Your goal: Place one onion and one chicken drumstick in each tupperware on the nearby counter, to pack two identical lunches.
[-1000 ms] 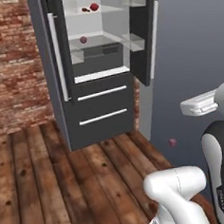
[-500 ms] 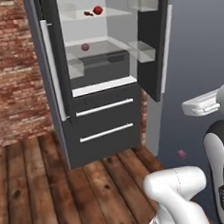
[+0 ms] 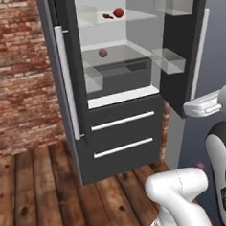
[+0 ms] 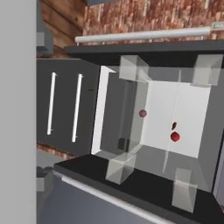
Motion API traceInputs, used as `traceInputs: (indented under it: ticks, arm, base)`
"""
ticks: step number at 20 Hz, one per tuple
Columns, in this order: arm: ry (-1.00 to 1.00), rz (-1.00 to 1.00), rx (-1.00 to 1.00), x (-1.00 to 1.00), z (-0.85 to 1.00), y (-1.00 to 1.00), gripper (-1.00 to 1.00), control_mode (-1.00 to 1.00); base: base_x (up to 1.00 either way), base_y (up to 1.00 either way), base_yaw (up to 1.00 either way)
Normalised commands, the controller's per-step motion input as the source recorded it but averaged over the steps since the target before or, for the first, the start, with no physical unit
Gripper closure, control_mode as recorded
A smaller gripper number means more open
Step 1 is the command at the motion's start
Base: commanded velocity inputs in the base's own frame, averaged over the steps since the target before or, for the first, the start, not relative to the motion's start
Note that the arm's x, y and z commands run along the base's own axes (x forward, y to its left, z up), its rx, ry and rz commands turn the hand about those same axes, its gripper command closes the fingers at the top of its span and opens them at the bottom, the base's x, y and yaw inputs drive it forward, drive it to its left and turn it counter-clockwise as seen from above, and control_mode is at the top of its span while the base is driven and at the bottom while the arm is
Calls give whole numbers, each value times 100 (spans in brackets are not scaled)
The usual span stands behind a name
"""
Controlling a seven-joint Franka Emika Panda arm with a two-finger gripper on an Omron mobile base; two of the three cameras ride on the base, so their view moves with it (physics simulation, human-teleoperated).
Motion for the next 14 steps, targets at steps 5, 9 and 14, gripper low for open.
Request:
traceInputs:
  ticks: [5,9,14]
  arm:
    - [0,0,0,0,0,0,-100,100]
    - [0,0,0,0,0,0,-100,100]
    - [0,0,0,0,0,0,-100,100]
  base:
    - [49,-37,1]
    - [37,-52,0]
    - [52,-23,0]
